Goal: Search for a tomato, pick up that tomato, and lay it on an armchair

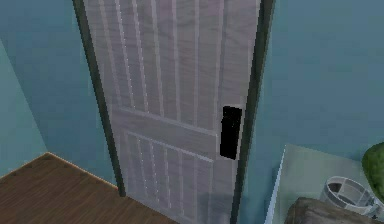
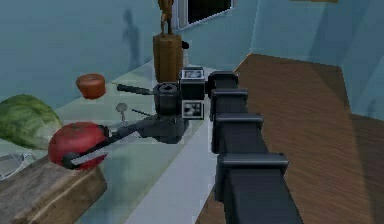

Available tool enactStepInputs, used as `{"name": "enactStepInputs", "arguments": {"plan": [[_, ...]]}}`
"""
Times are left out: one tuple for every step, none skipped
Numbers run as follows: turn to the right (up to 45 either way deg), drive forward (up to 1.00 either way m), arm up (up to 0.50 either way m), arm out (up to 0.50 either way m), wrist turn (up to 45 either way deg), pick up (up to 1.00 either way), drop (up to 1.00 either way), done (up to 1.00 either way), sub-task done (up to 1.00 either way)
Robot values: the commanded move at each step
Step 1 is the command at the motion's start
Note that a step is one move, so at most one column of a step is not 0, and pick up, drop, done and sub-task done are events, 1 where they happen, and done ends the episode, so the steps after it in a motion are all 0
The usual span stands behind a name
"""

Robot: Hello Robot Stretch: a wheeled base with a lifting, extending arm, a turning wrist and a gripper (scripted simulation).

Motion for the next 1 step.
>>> {"name": "enactStepInputs", "arguments": {"plan": [[0.0, 0.0, 0.0, 0.0, -45.0, 0.0, 0.0, 0.0, 0.0]]}}
